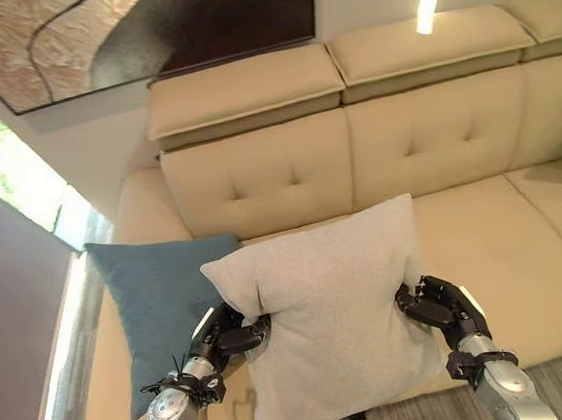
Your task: Pick up all the scattered cushions and arrange them neatly on the sofa.
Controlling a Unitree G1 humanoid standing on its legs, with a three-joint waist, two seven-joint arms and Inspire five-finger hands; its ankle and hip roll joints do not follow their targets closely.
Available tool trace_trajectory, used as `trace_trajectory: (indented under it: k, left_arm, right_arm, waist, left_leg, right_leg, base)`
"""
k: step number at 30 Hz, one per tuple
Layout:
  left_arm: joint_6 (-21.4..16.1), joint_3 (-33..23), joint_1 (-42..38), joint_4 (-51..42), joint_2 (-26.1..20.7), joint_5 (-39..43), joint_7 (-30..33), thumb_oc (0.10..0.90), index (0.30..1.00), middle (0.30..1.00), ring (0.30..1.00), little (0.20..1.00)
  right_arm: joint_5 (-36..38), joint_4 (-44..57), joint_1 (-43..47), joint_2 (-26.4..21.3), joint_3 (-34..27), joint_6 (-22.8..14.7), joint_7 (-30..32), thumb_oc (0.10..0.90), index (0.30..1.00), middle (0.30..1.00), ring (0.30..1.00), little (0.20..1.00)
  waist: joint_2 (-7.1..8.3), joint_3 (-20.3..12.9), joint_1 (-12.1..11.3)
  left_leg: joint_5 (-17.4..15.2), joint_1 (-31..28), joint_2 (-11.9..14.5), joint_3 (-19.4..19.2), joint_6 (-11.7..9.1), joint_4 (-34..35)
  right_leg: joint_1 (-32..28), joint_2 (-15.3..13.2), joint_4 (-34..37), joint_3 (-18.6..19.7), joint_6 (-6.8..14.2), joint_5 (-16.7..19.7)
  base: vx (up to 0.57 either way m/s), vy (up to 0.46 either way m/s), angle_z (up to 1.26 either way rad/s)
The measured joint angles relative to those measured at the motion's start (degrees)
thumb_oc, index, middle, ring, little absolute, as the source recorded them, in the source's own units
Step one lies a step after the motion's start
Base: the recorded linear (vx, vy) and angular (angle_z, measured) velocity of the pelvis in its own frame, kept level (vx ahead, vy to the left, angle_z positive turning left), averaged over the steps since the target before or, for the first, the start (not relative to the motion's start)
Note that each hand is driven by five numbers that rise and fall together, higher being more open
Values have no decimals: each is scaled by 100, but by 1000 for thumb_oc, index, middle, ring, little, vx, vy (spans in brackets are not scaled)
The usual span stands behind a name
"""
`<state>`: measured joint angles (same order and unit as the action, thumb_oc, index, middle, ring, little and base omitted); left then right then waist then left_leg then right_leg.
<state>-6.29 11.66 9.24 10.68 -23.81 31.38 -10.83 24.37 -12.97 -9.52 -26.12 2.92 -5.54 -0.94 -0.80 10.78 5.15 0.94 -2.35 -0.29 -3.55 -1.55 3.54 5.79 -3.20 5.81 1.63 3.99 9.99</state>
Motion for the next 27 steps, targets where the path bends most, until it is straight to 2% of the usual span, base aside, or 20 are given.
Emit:
trace_trajectory:
  k: [4, 5, 6, 7, 8, 10, 12, 13, 14, 15, 16, 17, 18, 20, 21, 22, 23, 25, 26, 27]
  left_arm:
    - [3, -119, -33, 11, -214, 0, 84, 400, 300, 300, 300, 300]
    - [9, -170, -35, 18, -291, -1, 165, 400, 300, 300, 300, 300]
    - [20, -185, -63, 25, -276, -1, 196, 400, 300, 300, 300, 300]
    - [18, -241, -76, 7, -242, 6, 196, 400, 300, 300, 300, 300]
    - [22, -242, -113, 7, -236, 7, 196, 400, 300, 300, 300, 300]
    - [15, -240, -120, -5, -260, 41, 196, 400, 300, 300, 300, 300]
    - [16, -251, -118, -4, -365, 92, 200, 400, 300, 300, 300, 300]
    - [17, -300, -114, -4, -456, 123, 201, 400, 300, 300, 300, 300]
    - [16, -331, -113, -4, -490, 128, 202, 400, 300, 300, 300, 300]
    - [16, -352, -105, 3, -532, 127, 206, 400, 300, 300, 300, 300]
    - [33, -333, -78, 68, -331, 114, 268, 400, 300, 300, 300, 300]
    - [25, -280, -17, 62, -149, 108, 266, 400, 300, 300, 300, 300]
    - [14, -282, 61, 50, -48, 111, 267, 400, 300, 300, 300, 300]
    - [22, -143, 88, 61, 45, 114, 270, 400, 300, 300, 300, 300]
    - [22, -36, 43, 56, 70, 113, 268, 400, 300, 300, 300, 300]
    - [23, 188, -35, 33, 117, 107, 263, 400, 300, 300, 300, 300]
    - [23, 277, -84, 34, 119, 105, 263, 400, 300, 300, 300, 300]
    - [25, 426, -233, 33, 117, 106, 263, 400, 300, 300, 300, 300]
    - [27, 459, -280, 34, 114, 105, 258, 400, 300, 300, 300, 300]
    - [26, 464, -305, 30, 128, 106, 256, 400, 300, 300, 300, 300]
  right_arm:
    - [-411, -1, 219, 68, 244, 24, 92, 400, 300, 300, 300, 300]
    - [-559, -35, 397, 137, 336, 102, 157, 400, 300, 300, 300, 300]
    - [-601, -35, 406, 155, 340, 105, 162, 400, 300, 300, 300, 300]
    - [-632, -29, 346, 155, 339, 105, 144, 400, 300, 300, 300, 300]
    - [-644, -29, 341, 150, 338, 109, 139, 400, 300, 300, 300, 300]
    - [-664, -23, 382, 155, 359, 108, 130, 400, 300, 300, 300, 300]
    - [-671, -23, 498, 155, 438, 108, 128, 400, 300, 300, 300, 300]
    - [-759, -22, 559, 155, 532, 110, 123, 400, 300, 300, 300, 300]
    - [-808, -21, 558, 158, 579, 111, 117, 400, 300, 300, 300, 300]
    - [-840, -21, 553, 174, 598, 128, 107, 400, 300, 300, 300, 300]
    - [-882, -25, 538, 81, 580, 187, 109, 400, 300, 300, 300, 300]
    - [-907, -23, 459, -23, 558, 195, 111, 400, 300, 300, 300, 300]
    - [-945, -22, 434, -36, 538, 212, 111, 400, 300, 300, 300, 300]
    - [-983, 11, 423, -126, 423, 214, 121, 400, 300, 300, 300, 300]
    - [-1004, 50, 358, -143, 284, 215, 125, 400, 300, 300, 300, 300]
    - [-1004, 40, 356, -401, 217, 217, 190, 400, 300, 300, 300, 300]
    - [-1003, 40, 360, -463, 204, 216, 213, 400, 300, 300, 300, 300]
    - [-999, 41, 364, -532, 133, 217, 278, 400, 300, 300, 300, 300]
    - [-995, 41, 352, -524, 108, 222, 321, 400, 300, 300, 300, 300]
    - [-979, 42, 348, -547, 100, 222, 324, 400, 300, 300, 300, 300]
  waist:
    - [348, 163, -115]
    - [381, 182, -163]
    - [320, 216, -160]
    - [188, 261, -232]
    - [151, 272, -279]
    - [24, 262, -378]
    - [-35, 254, -472]
    - [-40, 244, -624]
    - [-4, 231, -745]
    - [22, 225, -790]
    - [-201, 196, -721]
    - [-273, 149, -757]
    - [-249, 135, -805]
    - [-165, 91, -727]
    - [-166, 70, -642]
    - [-161, 46, -450]
    - [-149, 41, -376]
    - [-11, 73, -257]
    - [145, 81, -251]
    - [221, 77, -228]
  left_leg:
    - [-61, 72, -44, -377, 99, -132]
    - [-76, 53, 65, -633, 130, -162]
    - [-85, 18, 157, -665, 157, -200]
    - [-86, -143, 315, -672, 146, -186]
    - [-73, -194, 345, -674, 127, -173]
    - [-37, -231, 460, -679, 63, -172]
    - [-9, -228, 542, -744, 20, -197]
    - [37, -245, 677, -863, -65, -239]
    - [19, -267, 756, -888, -129, -283]
    - [-1, -315, 833, -837, -290, -315]
    - [133, -323, 1115, -781, -253, -291]
    - [328, -302, 1333, -828, -197, -388]
    - [424, -260, 1519, -858, -94, -589]
    - [581, -59, 1593, -756, -187, -855]
    - [654, 9, 1691, -766, -255, -962]
    - [909, -6, 1903, -529, -467, -942]
    - [998, 47, 1953, -462, -580, -1011]
    - [1041, 347, 1931, -161, -648, -1622]
    - [493, 367, 1555, 162, -858, -1563]
    - [182, 351, 1085, 360, -838, -1336]
  right_leg:
    - [334, -2, -171, 75, -31, 291]
    - [404, -59, -194, -495, 367, 105]
    - [401, -130, -492, -936, 175, -229]
    - [300, -295, -1281, -1171, 229, -596]
    - [267, -383, -1600, -1001, 260, -911]
    - [87, -647, -1767, -932, 322, -1148]
    - [-45, -1105, -1707, -1019, 364, -1231]
    - [-144, -1555, -1599, -1506, 337, -1235]
    - [-223, -1708, -1433, -1743, 193, -1094]
    - [-372, -1636, -1278, -1749, 774, -704]
    - [-466, -1311, -1190, -1814, 662, -692]
    - [-562, -1045, -1005, -1766, 611, -734]
    - [-657, -817, -761, -1644, 427, -665]
    - [-718, -563, -531, -1550, 227, -607]
    - [-736, -463, -468, -1588, 161, -618]
    - [-726, -219, -455, -1550, 15, -591]
    - [-721, -169, -451, -1549, -21, -589]
    - [-692, -159, -439, -1438, -195, -549]
    - [-719, -311, -343, -1293, -235, -484]
    - [-727, -422, -266, -1171, -217, -452]
  base:
    - [-122, -28, -73]
    - [-99, -51, -61]
    - [-101, -87, -47]
    - [-45, -130, -4]
    - [-58, -189, 0]
    - [-46, -226, -7]
    - [-66, -270, -27]
    - [-68, -282, -42]
    - [-48, -458, -48]
    - [-33, -505, -24]
    - [-16, -410, -14]
    - [-50, -379, -28]
    - [-38, -241, -51]
    - [-55, -277, -34]
    - [-115, -298, -19]
    - [-129, -232, -14]
    - [-116, -160, -28]
    - [-46, -94, -42]
    - [-26, -152, -72]
    - [-6, -104, -78]
